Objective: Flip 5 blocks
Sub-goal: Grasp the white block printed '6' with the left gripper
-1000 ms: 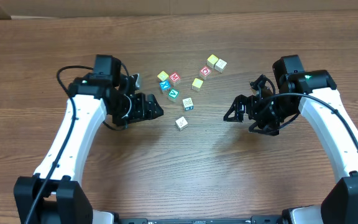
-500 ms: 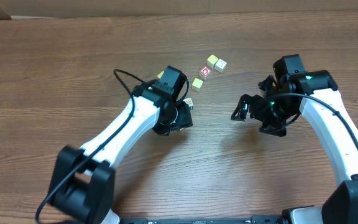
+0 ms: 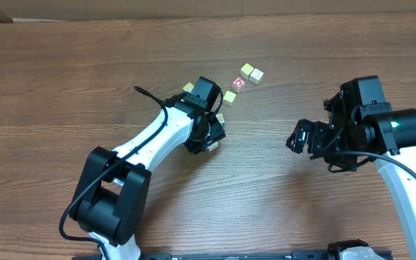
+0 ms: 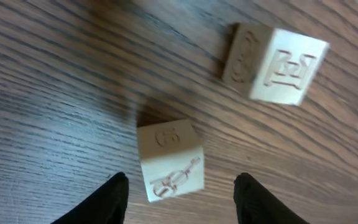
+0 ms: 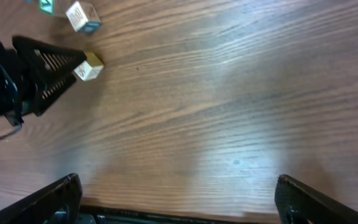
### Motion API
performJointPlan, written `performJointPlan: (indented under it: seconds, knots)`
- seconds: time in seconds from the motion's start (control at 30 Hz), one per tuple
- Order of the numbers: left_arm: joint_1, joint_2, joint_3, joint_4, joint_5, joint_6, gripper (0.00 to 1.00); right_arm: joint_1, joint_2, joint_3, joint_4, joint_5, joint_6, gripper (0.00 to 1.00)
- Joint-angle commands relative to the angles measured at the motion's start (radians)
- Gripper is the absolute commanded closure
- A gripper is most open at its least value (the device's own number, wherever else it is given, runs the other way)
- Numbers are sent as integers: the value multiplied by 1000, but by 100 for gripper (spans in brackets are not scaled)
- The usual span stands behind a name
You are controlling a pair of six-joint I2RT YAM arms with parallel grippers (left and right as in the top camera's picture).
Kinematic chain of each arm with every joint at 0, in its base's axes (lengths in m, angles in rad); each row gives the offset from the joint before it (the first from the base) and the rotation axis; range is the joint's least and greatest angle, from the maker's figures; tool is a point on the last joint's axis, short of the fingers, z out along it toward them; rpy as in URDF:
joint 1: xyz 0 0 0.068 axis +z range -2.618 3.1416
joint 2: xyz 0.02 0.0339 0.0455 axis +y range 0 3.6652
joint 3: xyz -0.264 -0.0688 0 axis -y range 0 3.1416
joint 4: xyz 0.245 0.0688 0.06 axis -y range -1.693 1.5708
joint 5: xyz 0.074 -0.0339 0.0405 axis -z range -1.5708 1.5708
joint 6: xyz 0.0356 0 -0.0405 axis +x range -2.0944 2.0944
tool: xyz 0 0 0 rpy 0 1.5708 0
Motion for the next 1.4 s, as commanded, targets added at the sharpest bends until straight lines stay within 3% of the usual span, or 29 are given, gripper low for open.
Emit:
performJointPlan:
  seconds: [0.0, 0.37, 0.57, 0.6, 0.67, 0.73, 0.8, 1.03, 1.17, 1.23, 1.37]
  knots:
    - [4, 29, 18, 2, -35, -29, 53, 6, -9, 18, -10, 20, -16, 0]
    - [4, 31, 18, -8, -54, -12, 77, 6, -9, 18, -46, 19, -16, 0]
    - [4, 31, 16, -22, -66, -8, 79, 6, -9, 18, -70, 19, -16, 0]
    - [4, 31, 16, -23, -68, -3, 79, 6, -9, 18, -73, 19, -16, 0]
    - [4, 31, 16, -33, -85, -3, 66, 6, -10, 18, -81, 19, -16, 0]
    - [4, 31, 15, -40, -91, -2, 66, 6, -10, 18, -89, 19, -16, 0]
    - [4, 31, 14, -46, -97, 4, 59, 6, -10, 18, -94, 19, -16, 0]
    - [4, 39, -11, -46, -104, 3, 59, 6, -10, 18, -107, 19, -16, 0]
    - [4, 68, -11, -46, -89, 4, 66, 6, -10, 18, -108, 19, -16, 0]
    - [4, 92, -11, -38, -57, 4, 86, 6, -10, 18, -108, 19, -16, 0]
    - [9, 87, -3, -36, -50, 8, 94, 6, -10, 18, -107, 19, -16, 0]
